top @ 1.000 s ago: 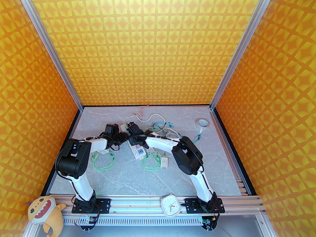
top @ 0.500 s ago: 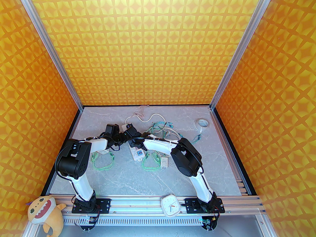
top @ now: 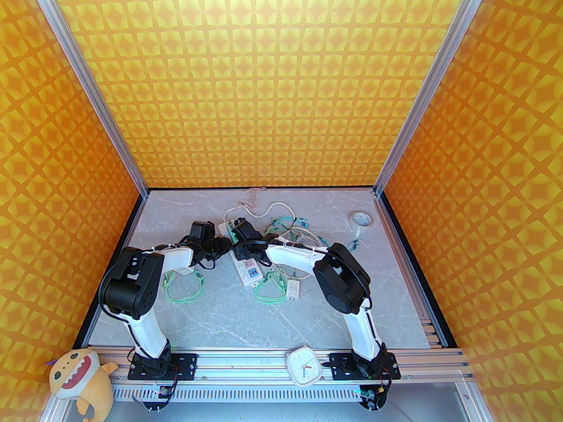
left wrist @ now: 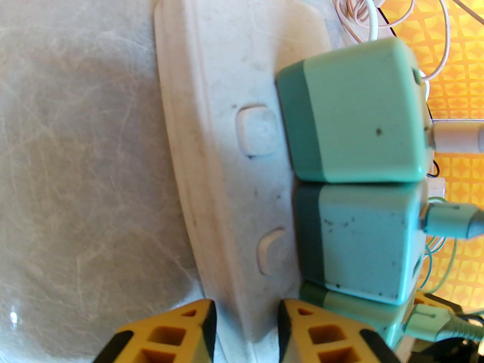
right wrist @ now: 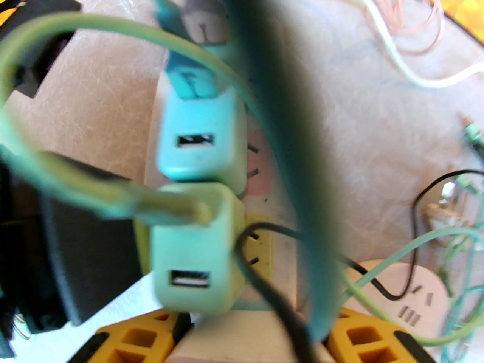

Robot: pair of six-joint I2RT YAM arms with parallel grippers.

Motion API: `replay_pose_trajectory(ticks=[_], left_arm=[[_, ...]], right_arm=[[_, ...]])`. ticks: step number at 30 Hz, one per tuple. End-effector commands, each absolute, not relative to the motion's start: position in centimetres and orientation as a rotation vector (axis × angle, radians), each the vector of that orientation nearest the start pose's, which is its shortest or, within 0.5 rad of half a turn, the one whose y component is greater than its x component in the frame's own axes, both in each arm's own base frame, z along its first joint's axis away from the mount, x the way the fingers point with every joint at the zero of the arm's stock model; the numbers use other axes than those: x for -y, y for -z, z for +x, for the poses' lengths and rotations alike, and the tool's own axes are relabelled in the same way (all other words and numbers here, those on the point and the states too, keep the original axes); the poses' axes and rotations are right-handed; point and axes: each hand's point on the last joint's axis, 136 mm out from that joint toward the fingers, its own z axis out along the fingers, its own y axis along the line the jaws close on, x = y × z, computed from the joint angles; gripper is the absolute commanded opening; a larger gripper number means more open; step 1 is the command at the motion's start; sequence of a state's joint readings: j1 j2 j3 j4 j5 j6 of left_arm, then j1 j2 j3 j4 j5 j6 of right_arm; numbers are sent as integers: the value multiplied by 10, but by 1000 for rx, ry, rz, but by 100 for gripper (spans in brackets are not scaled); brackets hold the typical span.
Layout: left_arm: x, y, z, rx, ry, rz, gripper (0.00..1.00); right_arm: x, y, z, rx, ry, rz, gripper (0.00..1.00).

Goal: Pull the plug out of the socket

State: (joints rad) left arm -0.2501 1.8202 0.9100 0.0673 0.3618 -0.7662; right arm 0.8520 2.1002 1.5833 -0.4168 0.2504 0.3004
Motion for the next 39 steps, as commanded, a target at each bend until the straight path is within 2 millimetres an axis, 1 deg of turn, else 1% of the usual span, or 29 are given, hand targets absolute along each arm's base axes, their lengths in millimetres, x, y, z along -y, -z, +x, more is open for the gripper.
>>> replay_pose_trajectory(ticks=[1,4,7,9,11,14,19,21,25,30,34,37,39], left_arm=[[155,4,382,-2657,760,-560,33],[155,4,382,-2661,758,-559,33],[155,4,382,-2661,756,-557,33],[154,4,382,-2662,754,-556,33],[154,3,382,-2661,754,-554,33],[155,3,382,-2660,753,-553,33],[154,3,382,-2661,750,-553,33],[154,3,382,-2662,750,-555,33],[154,3,382,-2662,748,-550,33],[154,4,382,-2663,749,-552,33],[154,4,383,-2663,747,-551,33],[154,5,382,-2668,744,-552,33],[154,6,382,-2668,743,-553,33]], right_arm=[[-388,-109,387,-2308,-60,-622,40],[-388,-111,387,-2300,-65,-613,40],[-388,-122,387,-2276,-87,-601,41],[-385,-133,387,-2256,-106,-584,41],[-380,-144,387,-2241,-125,-561,41],[-364,-161,389,-2228,-173,-494,41],[-328,-186,392,-2204,-238,-375,41],[-309,-198,394,-2191,-246,-326,41],[-276,-218,397,-2160,-232,-246,41],[-228,-244,402,-2116,-227,-125,41],[-198,-257,402,-2089,-207,-48,41],[-173,-270,402,-2057,-183,16,41],[-158,-287,401,-2019,-193,51,41]])
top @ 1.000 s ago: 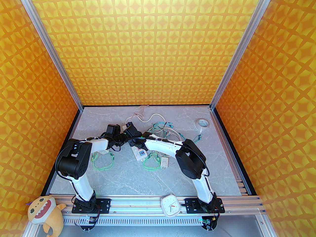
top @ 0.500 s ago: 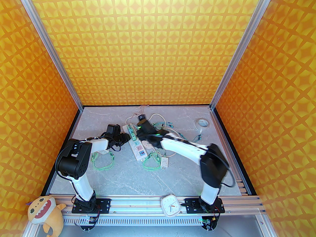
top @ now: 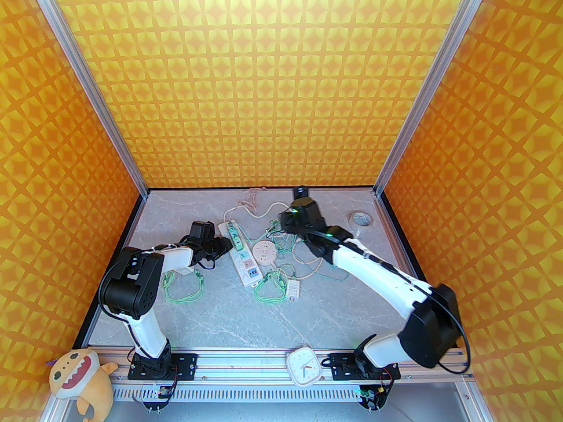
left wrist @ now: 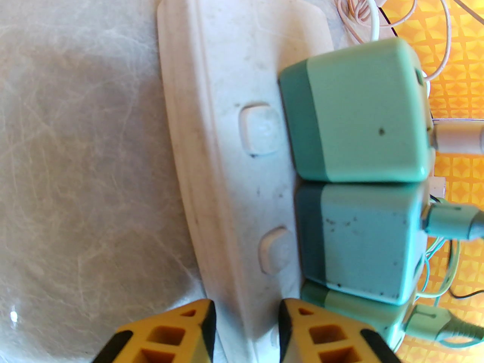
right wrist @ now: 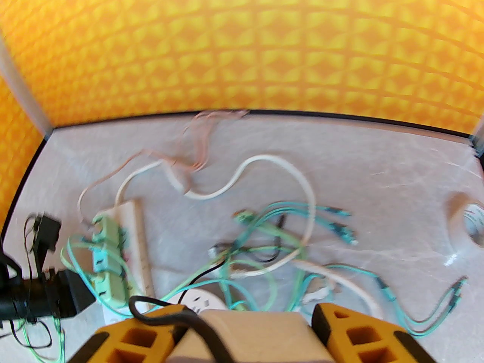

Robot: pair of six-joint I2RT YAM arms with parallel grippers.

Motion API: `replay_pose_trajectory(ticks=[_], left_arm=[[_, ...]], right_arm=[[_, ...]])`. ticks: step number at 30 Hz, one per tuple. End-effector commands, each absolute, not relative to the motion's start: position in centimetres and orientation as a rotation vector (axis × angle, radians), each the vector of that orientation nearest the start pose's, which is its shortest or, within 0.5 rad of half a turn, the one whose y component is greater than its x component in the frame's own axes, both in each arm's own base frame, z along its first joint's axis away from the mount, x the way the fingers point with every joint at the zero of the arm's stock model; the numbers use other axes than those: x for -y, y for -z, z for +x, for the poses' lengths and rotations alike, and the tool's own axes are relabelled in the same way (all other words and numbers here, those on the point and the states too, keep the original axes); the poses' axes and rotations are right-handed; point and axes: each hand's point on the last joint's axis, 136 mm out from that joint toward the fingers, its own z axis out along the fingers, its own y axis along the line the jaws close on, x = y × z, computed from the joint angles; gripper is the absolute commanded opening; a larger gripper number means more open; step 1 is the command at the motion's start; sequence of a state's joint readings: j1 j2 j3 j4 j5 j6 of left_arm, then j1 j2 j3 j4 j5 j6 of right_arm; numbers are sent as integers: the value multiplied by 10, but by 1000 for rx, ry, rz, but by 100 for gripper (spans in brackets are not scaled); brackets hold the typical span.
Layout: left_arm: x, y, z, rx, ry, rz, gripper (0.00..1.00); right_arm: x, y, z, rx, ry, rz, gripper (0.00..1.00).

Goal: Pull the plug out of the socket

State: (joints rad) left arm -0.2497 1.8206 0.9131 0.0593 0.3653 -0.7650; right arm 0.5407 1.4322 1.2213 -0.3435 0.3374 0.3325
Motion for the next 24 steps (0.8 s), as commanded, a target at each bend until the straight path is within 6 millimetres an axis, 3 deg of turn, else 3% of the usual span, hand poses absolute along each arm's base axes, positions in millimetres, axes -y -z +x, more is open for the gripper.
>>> replay_pose_trajectory(ticks=[1,10,15,20,24], left_arm=[[154,6,382,-2668,744,-552,34],[154,7,382,-2671,742,-551,33],[153,6,382,-2670,742,-550,33],[154,6,381,-2671,743,-549,33],[154,6,381,-2671,742,-550,34]], right_arm=[[-152,-295,401,-2004,-195,64,41],[-110,-398,391,-1844,-118,113,41],[-69,-448,378,-1725,-6,216,39],[-32,-475,363,-1664,80,284,38],[-15,-471,357,-1664,146,330,37]])
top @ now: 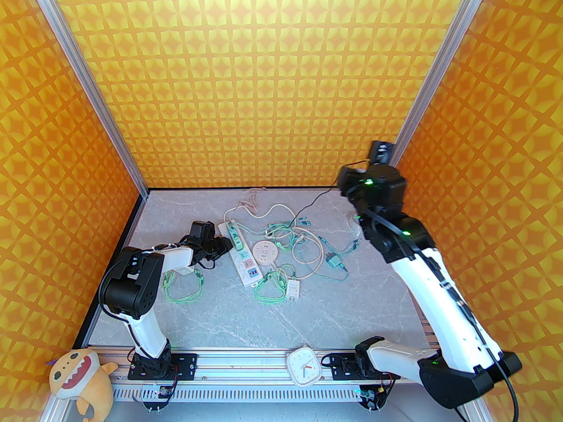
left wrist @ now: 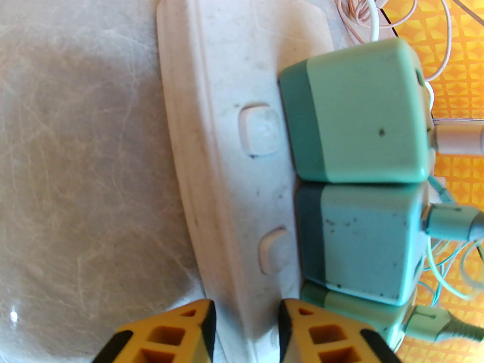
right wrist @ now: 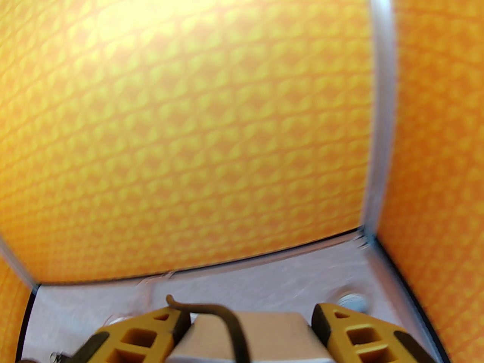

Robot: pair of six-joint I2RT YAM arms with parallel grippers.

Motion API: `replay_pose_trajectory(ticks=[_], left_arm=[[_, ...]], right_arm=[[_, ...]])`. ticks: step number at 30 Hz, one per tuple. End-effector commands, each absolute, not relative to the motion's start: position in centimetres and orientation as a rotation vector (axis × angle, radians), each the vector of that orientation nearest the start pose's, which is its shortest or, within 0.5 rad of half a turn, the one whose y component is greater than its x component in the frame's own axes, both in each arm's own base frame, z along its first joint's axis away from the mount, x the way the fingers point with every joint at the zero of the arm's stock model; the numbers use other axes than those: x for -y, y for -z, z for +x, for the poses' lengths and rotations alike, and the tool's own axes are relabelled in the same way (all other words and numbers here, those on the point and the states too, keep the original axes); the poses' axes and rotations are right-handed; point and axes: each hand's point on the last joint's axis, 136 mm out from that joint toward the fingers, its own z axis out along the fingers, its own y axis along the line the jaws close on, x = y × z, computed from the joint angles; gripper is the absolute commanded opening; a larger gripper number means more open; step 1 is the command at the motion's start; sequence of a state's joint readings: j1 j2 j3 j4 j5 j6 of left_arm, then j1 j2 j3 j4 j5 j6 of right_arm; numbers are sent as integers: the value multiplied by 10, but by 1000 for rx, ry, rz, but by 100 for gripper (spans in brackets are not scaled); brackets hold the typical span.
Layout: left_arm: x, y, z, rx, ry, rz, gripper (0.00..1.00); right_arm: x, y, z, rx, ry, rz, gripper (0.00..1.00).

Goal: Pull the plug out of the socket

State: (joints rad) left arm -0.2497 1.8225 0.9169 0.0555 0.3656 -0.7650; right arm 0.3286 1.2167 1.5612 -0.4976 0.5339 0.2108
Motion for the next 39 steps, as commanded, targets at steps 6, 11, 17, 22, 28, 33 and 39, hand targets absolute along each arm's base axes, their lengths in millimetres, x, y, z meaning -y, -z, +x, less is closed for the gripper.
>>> replay_pose_trajectory(ticks=[6,11,17,22,28,33,39], left_arm=[[154,7,381,-2675,738,-548,33],[153,6,382,-2672,739,-550,33],[153,6,382,-2671,739,-548,34],[153,4,382,-2668,740,-547,34],[154,4,382,-2671,738,-543,34],[153,4,382,-2671,738,-546,33],[153,1,382,-2666,740,-540,33]], right_arm=[[7,-432,359,-1722,222,380,38],[15,-360,365,-1865,217,424,39],[24,-263,359,-2021,242,517,41],[23,-183,352,-2174,194,594,42],[13,-104,343,-2364,158,663,43],[19,-62,326,-2456,177,741,45],[42,-31,309,-2526,194,864,46]])
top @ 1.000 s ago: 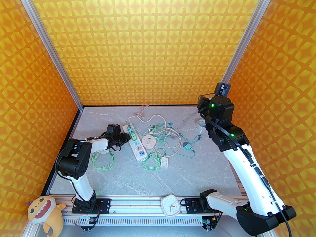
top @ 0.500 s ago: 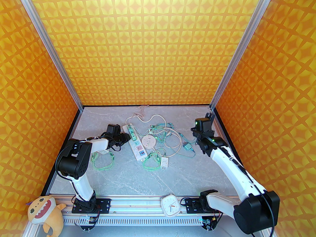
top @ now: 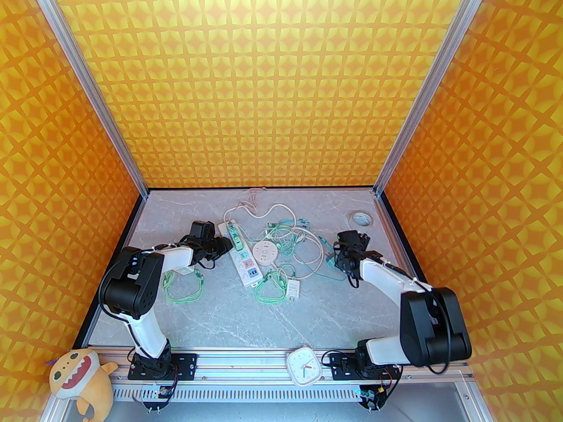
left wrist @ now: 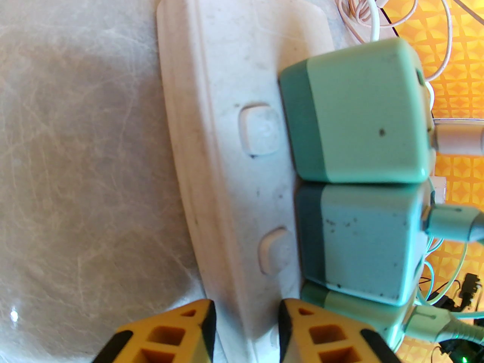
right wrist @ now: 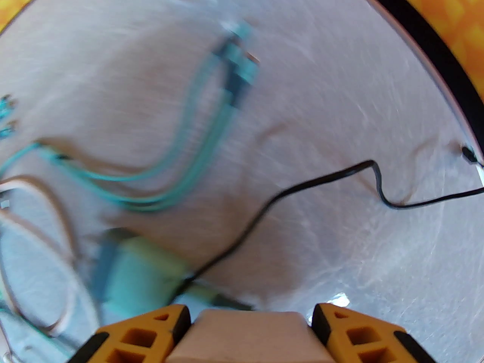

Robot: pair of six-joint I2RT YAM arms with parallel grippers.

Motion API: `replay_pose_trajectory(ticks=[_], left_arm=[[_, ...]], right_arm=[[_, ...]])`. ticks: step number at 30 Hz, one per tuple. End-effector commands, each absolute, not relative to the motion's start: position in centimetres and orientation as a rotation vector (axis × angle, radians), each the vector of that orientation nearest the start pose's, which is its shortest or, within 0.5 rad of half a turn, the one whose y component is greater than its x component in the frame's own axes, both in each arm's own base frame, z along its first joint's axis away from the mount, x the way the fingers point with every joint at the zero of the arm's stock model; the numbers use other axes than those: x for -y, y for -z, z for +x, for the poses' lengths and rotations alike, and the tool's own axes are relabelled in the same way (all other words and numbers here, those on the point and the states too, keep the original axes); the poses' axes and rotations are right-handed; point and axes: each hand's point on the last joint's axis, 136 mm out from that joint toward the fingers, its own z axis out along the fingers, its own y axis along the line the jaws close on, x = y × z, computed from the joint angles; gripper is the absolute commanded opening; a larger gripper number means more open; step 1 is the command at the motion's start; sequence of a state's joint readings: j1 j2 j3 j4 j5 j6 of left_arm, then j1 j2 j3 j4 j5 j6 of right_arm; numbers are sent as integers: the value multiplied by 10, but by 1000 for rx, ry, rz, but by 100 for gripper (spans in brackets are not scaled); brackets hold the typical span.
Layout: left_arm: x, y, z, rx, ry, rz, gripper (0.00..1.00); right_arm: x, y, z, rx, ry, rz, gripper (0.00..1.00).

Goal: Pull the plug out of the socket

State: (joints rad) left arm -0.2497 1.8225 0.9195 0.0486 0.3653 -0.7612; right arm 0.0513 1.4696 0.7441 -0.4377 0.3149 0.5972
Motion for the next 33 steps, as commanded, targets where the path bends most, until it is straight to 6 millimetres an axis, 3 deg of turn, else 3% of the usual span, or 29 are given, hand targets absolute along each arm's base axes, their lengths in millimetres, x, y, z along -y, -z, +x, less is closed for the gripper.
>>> replay_pose_trajectory(ticks=[1,8,16,24,27,33], left_arm=[[154,1,382,-2665,741,-540,34],[154,-6,383,-2649,749,-530,36],[153,-31,388,-2582,778,-494,42],[139,-55,403,-2476,798,-501,44],[131,-62,416,-2423,845,-541,44],[133,-71,441,-2345,933,-535,44]], right_arm=[[43,-32,308,-2524,192,863,47],[38,-59,307,-2484,130,825,76],[3,-116,309,-2413,-51,635,79],[-107,-163,330,-2372,-258,179,76],[-154,-170,335,-2360,-296,19,75],[-240,-168,341,-2345,-304,-245,75]])
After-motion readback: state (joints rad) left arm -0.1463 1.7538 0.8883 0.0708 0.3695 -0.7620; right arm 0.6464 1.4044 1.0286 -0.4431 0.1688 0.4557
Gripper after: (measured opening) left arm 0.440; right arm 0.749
